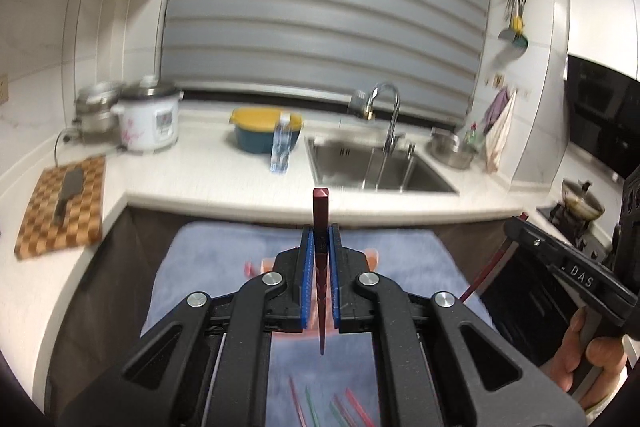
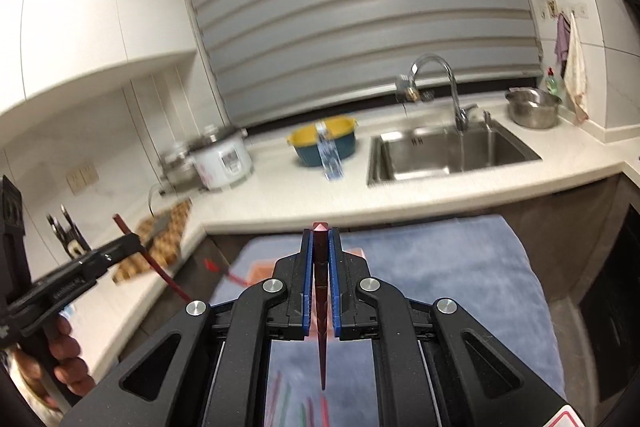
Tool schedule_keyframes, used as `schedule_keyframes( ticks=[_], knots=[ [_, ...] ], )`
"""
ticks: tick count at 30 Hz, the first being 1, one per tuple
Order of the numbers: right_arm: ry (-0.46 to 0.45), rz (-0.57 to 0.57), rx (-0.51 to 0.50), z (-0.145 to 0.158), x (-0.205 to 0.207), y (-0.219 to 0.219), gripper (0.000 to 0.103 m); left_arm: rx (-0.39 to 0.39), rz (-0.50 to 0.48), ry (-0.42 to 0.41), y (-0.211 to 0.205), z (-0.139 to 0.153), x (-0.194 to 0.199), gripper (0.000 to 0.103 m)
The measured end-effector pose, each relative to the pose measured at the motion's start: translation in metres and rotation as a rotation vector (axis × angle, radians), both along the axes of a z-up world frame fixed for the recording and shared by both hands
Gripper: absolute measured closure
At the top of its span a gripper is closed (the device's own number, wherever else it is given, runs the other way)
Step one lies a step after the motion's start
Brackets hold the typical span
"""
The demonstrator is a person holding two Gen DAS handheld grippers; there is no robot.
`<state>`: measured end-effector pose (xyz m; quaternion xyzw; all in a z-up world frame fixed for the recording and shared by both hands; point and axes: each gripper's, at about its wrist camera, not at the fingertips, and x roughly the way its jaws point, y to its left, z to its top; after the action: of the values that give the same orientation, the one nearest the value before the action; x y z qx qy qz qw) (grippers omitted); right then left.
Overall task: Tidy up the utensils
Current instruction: 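Carry both dark-red chopsticks up and drop them into the pink caddy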
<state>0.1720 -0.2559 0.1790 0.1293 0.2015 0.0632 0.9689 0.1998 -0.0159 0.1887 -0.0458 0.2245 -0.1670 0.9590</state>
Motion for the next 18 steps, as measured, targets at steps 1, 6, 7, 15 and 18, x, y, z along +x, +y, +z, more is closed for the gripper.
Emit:
schedule_keyframes(
  ticks=[1,6,7,15,18],
  knots=[
    [-0.018,0.001,0.005,0.007,0.007,0.002,0.096,-0.011,0.001,-0.017,-0.001,0.006,0.008,0.096],
    [-0.089,-0.004,0.043,0.029,0.044,0.009,0.096,-0.051,0.021,-0.064,-0.004,0.018,0.045,0.096],
    [-0.1,-0.006,0.043,0.031,0.05,0.01,0.096,-0.057,0.023,-0.068,-0.006,0.018,0.054,0.096],
    [-0.058,-0.017,0.023,0.004,0.102,0.02,0.096,-0.014,0.031,-0.03,-0.021,-0.01,0.092,0.096],
    [-0.012,-0.009,0.009,-0.016,0.116,0.023,0.096,-0.001,0.032,0.003,-0.023,-0.027,0.101,0.096]
  ],
)
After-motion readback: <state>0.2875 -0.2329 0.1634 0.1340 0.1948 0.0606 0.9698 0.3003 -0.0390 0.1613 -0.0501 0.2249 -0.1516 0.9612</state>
